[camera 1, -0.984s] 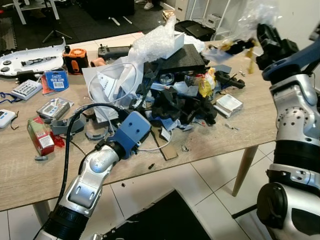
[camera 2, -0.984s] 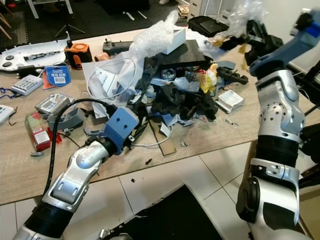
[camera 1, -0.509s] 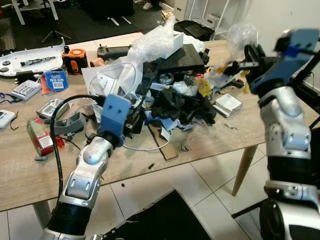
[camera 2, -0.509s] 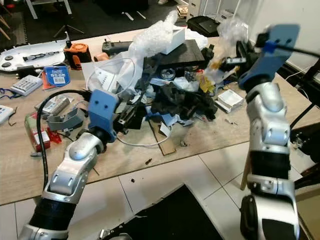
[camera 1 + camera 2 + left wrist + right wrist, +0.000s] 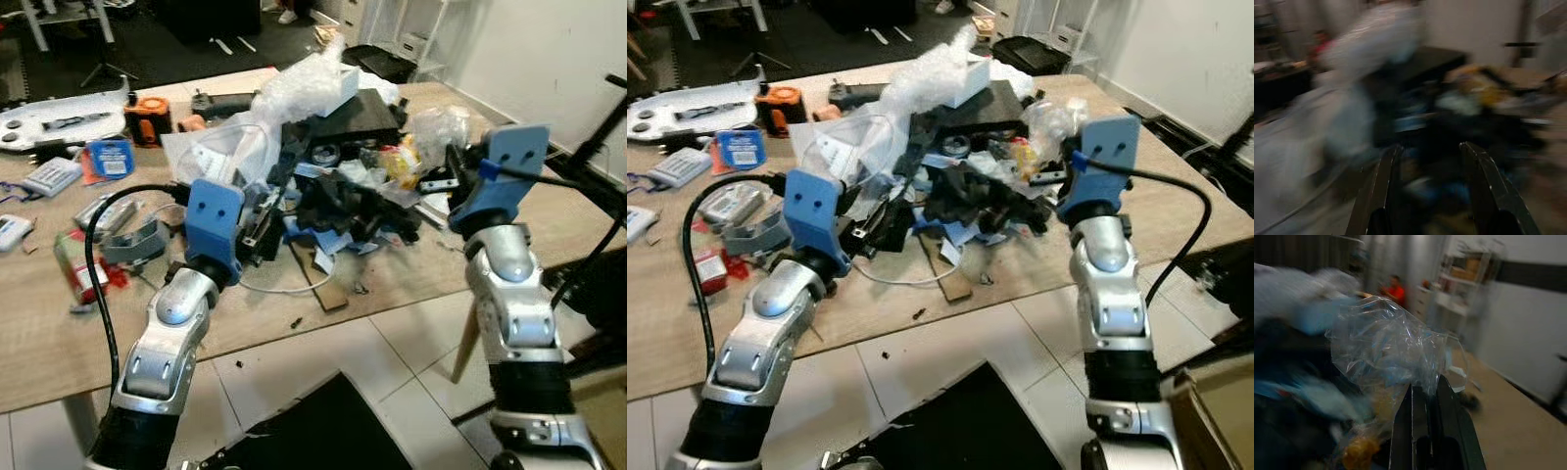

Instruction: Picking trash to rubbish bin

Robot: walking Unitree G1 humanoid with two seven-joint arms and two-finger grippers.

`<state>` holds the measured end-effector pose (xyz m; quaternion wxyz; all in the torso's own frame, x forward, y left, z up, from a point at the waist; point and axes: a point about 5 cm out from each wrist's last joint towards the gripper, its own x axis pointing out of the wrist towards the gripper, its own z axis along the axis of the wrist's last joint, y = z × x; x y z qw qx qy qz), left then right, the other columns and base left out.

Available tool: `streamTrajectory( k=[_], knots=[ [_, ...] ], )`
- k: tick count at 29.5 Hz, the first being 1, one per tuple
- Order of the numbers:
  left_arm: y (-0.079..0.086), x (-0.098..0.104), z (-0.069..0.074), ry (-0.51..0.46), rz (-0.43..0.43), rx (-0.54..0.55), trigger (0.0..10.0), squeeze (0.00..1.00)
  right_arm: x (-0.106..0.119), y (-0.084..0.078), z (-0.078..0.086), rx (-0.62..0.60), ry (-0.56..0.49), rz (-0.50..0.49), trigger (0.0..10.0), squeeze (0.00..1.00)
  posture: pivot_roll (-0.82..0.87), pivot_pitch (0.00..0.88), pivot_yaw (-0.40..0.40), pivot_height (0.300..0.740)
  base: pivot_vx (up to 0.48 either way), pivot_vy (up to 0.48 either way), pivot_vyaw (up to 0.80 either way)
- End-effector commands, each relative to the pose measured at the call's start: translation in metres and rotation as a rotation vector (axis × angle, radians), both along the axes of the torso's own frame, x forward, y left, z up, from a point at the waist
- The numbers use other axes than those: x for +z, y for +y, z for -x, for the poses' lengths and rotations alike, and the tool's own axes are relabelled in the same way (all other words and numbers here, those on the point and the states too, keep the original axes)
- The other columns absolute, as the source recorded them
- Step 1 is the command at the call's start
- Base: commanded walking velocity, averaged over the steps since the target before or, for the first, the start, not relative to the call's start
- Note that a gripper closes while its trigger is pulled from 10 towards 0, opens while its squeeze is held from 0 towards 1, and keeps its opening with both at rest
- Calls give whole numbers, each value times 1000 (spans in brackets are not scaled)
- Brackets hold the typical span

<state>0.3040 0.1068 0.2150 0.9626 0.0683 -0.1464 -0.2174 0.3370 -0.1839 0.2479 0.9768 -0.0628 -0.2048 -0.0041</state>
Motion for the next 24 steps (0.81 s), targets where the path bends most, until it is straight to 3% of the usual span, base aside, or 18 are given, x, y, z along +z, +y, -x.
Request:
streamTrajectory(
  k=[1, 14, 18, 21, 24],
  knots=[
    [-10, 1, 4, -1, -18, -58, 10000, 0, -7, -5, 2, -24, 21, -18, 10000, 0, 102, 107, -50, 740, 0, 0, -800],
    [-9, 2, 7, 36, 16, -80, 10000, 0, -15, 8, 3, -7, 48, -61, 10000, 0, 110, 95, -58, 740, 0, 0, -800],
    [-2, -2, 3, 67, -4, -16, 10000, 0, -16, 10, 3, -5, 50, -63, 10000, 0, 110, 95, -58, 740, 0, 0, -800],
    [10, -18, -7, 164, -52, 91, 10000, 0, -18, 7, 2, -17, 67, -75, 10000, 0, 108, 100, -58, 740, 0, 0, -800],
    [13, -20, -8, 176, -48, 94, 10000, 0, -19, 5, 2, -24, 76, -83, 10000, 0, 106, 106, -55, 740, 0, 0, -800]
  ],
)
